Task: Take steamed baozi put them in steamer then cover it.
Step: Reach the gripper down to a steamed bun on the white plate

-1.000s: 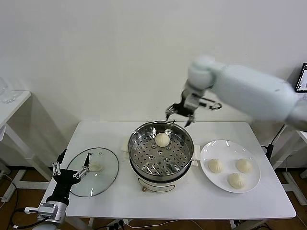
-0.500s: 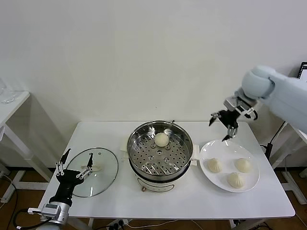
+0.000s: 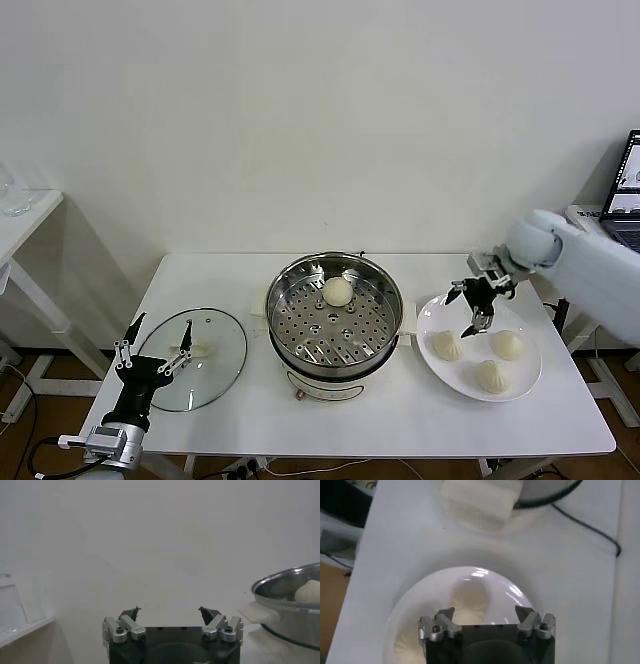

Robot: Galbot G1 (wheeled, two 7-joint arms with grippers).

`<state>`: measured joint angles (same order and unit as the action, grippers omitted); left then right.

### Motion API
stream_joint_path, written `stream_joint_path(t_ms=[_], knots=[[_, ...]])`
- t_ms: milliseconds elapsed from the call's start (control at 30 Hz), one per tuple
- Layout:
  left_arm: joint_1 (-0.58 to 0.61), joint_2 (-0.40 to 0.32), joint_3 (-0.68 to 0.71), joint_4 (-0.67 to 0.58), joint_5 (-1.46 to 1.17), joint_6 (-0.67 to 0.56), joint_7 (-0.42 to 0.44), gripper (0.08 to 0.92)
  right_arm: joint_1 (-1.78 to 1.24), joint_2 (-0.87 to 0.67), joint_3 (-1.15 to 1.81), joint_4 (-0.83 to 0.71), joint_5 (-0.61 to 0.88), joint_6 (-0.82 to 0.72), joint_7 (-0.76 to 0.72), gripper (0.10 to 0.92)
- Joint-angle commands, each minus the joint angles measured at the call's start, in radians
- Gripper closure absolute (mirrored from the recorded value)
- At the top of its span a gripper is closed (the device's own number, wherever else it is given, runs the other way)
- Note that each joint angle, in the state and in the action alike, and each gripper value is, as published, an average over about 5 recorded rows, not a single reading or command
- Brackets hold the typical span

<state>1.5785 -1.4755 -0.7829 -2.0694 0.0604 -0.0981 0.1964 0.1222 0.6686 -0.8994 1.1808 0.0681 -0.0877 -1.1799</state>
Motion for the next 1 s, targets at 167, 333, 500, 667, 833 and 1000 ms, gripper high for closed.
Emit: stream_joint_path(t_ms=[167,333,500,667,833,1000], knots=[[-0.006,-0.001,0.001,0.018,0.003,0.000,0.000,0.177,-0.156,0.026,0.093,-0.054,-0.059,-0.028,0.054,0.203],[-0.006,-0.001,0.000,0.017,0.003,-0.001,0.000,0.177,-0.167,0.035,0.105,-0.057,-0.062,-0.029,0.067,0.203],[-0.004,-0.001,-0.002,0.019,0.003,-0.003,0.000,0.177,-0.175,0.037,0.109,-0.050,-0.067,-0.032,0.072,0.203],[-0.003,-0.002,-0.002,0.019,0.003,-0.005,0.000,0.177,-0.179,0.038,0.113,-0.051,-0.074,-0.032,0.072,0.203],[-0.004,-0.002,-0.002,0.022,0.003,-0.007,0.001,0.177,-0.186,0.041,0.122,-0.057,-0.098,-0.030,0.074,0.203],[-0.004,-0.002,-0.003,0.024,0.004,-0.008,0.001,0.177,-0.195,0.045,0.137,-0.064,-0.110,-0.028,0.080,0.205]])
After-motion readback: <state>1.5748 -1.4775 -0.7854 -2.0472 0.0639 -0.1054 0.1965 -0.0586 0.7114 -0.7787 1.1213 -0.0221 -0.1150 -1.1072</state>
